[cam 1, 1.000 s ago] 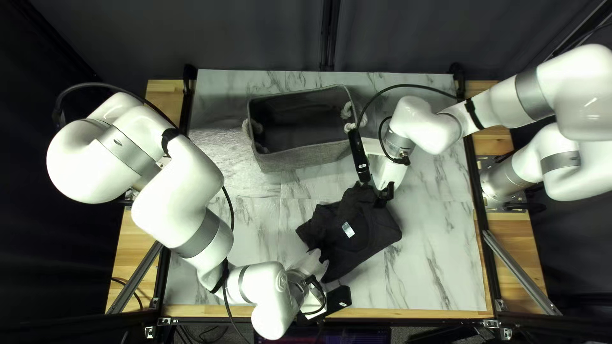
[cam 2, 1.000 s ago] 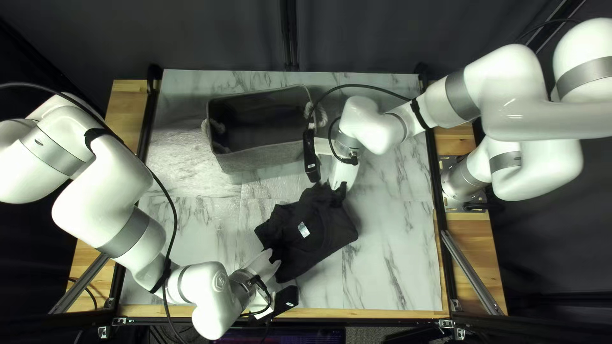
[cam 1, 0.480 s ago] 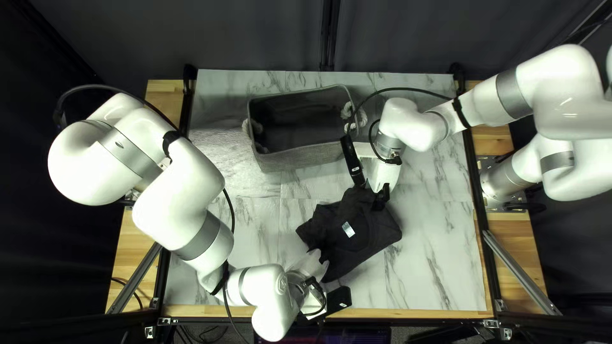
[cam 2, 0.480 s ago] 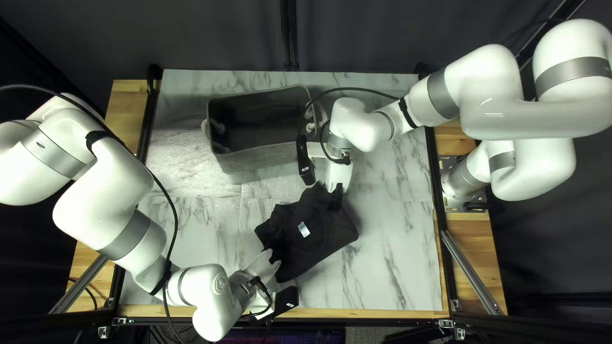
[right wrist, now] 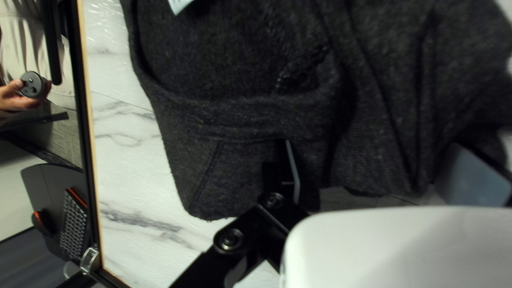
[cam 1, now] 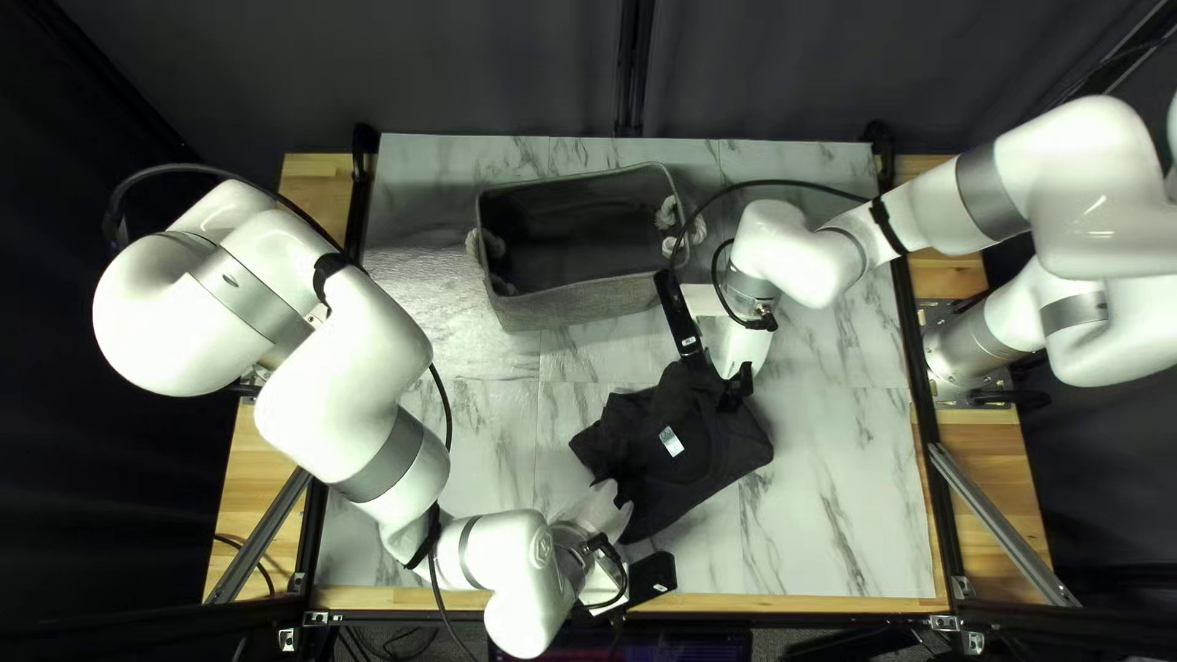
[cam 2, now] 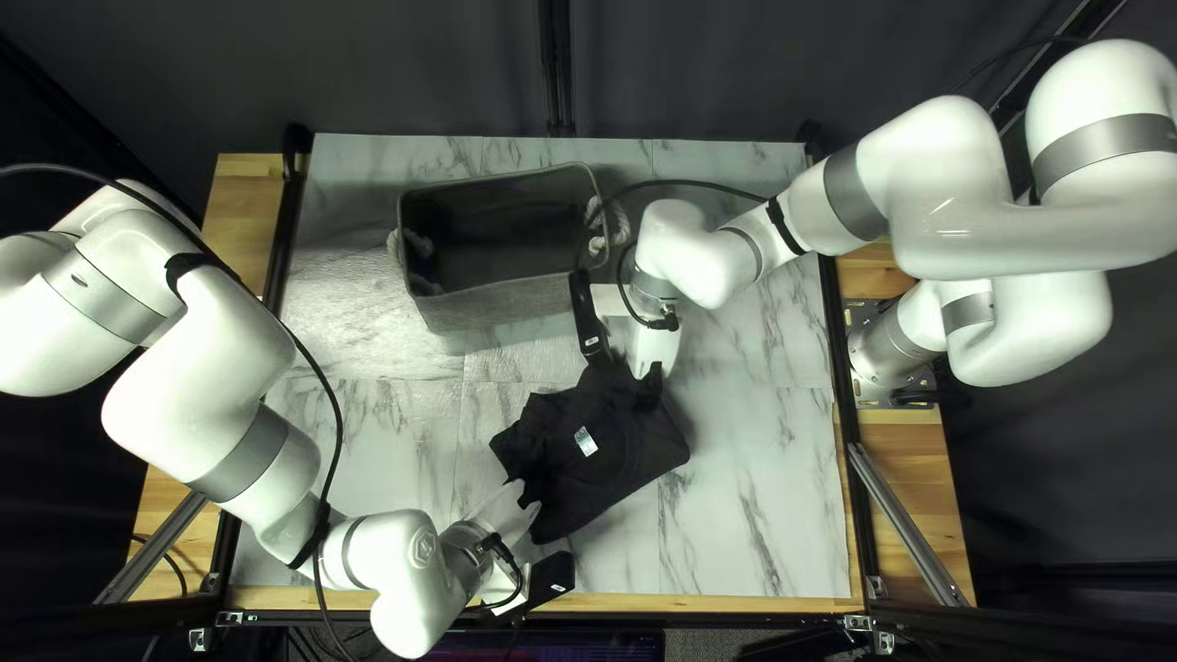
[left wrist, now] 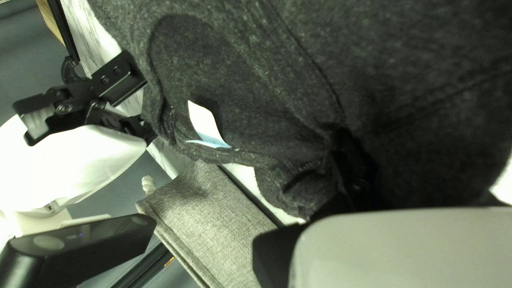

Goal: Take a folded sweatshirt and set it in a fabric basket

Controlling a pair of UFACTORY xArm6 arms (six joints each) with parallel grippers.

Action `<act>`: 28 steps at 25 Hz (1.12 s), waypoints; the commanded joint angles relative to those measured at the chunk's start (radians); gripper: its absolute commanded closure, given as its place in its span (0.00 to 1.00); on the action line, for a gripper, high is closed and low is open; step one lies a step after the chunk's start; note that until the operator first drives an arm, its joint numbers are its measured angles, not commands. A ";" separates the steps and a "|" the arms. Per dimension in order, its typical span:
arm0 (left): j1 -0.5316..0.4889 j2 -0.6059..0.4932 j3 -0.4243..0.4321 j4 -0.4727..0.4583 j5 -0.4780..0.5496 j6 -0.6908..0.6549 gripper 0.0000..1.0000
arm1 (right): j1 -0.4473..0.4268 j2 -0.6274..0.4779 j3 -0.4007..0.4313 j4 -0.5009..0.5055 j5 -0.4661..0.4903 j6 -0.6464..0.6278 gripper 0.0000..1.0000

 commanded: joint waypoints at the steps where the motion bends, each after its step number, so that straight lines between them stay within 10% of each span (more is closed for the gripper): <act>1: 0.000 0.004 -0.004 0.000 0.003 0.000 1.00 | -0.009 0.005 -0.006 0.002 0.017 -0.015 0.00; 15: -0.002 -0.001 0.002 0.000 0.008 -0.004 1.00 | -0.032 0.036 -0.042 -0.016 0.066 -0.029 0.02; 18: -0.002 -0.002 0.002 -0.001 0.009 -0.003 1.00 | -0.035 0.051 -0.057 -0.021 0.078 -0.032 0.36; 19: -0.003 -0.002 0.002 -0.001 0.010 -0.003 1.00 | -0.034 0.056 -0.062 -0.023 0.082 -0.032 0.56; 20: -0.003 -0.002 0.001 -0.001 0.010 -0.003 1.00 | -0.034 0.059 -0.067 -0.028 0.088 -0.029 1.00; 28: -0.003 0.001 -0.006 -0.006 0.016 0.004 1.00 | -0.037 0.068 -0.091 -0.058 0.121 -0.018 1.00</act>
